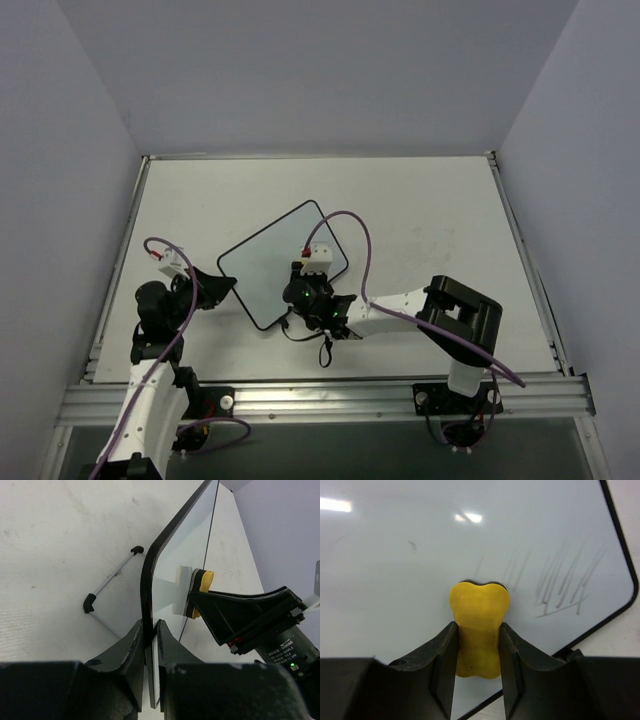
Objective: Erase the whiteboard
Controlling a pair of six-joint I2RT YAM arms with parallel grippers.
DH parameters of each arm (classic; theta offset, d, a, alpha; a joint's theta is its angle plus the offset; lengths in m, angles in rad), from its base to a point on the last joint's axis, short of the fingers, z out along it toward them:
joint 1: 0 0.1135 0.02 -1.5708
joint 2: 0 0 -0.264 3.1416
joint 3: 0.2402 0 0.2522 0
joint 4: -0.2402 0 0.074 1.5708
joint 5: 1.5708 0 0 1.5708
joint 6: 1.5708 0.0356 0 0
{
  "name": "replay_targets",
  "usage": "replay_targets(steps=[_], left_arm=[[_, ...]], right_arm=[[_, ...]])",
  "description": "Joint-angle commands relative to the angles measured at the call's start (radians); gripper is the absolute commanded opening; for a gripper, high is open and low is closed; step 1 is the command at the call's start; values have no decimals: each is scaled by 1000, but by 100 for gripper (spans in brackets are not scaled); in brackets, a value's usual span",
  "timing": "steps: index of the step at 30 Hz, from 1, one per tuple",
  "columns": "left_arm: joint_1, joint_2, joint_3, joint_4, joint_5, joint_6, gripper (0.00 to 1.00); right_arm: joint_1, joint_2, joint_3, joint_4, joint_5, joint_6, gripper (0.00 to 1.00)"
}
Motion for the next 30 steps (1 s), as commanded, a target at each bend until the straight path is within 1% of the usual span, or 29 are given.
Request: replay_targets(steps=[1,6,9,15,21,23,30], left_arm=[[-10,1,48,49,23,17,2],[-13,1,48,49,22,17,2],[-13,3,50,48,20,19,2],[-14,1,50,48,22,20,2],[-14,3,51,46,19,22,2],[-16,5,51,46,19,22,2],[-19,6,51,46,14,23,2]], right_arm=[[33,58,71,4,-48,-28,0],[48,70,104,19,-61,-60,0],[42,70,101,20,-59,-53,0],[-51,18,-17,66,-119,6,0],[-136,-42,-138,96,-130,50,0],[-166,-51,-178,115,-154,71,0],[-236,-74,-257,165,-215,131,0]])
